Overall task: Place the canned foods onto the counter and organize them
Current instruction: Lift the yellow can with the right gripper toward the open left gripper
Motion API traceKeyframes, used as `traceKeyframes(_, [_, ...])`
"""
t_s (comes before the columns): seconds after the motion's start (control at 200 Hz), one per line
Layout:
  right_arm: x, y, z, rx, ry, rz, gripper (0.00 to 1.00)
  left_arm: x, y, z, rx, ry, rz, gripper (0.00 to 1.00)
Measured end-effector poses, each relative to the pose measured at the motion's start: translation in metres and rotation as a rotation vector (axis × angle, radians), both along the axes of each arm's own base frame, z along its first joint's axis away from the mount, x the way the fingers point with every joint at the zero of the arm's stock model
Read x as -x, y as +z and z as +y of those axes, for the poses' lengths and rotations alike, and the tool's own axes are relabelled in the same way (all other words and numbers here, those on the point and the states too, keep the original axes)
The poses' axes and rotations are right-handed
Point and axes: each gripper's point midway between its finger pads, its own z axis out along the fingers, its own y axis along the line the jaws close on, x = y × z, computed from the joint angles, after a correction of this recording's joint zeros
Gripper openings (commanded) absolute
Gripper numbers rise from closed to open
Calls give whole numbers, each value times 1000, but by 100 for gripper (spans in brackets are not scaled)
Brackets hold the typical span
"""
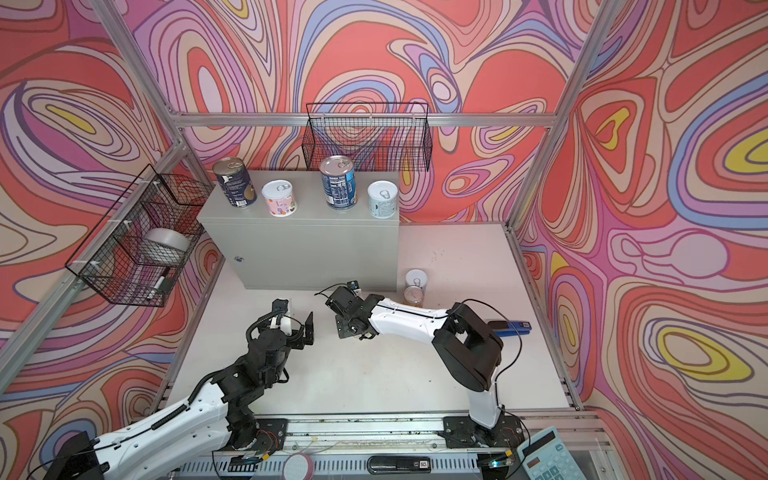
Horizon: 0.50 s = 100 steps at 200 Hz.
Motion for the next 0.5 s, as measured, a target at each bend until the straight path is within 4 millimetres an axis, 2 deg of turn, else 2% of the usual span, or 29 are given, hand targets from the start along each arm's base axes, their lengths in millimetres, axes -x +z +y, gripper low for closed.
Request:
traceKeyframes(0.075, [0, -1, -1, 8, 2, 2, 73, 0, 2, 0, 4, 0, -5, 100])
traceKeyframes(0.185, [-1, -1, -2, 2, -16, 3, 70, 1, 6, 2, 10, 7, -18, 100])
traceKeyframes(0.501, [-6, 1, -8, -20, -69, 6, 45, 1, 7, 3, 14, 8, -24, 100])
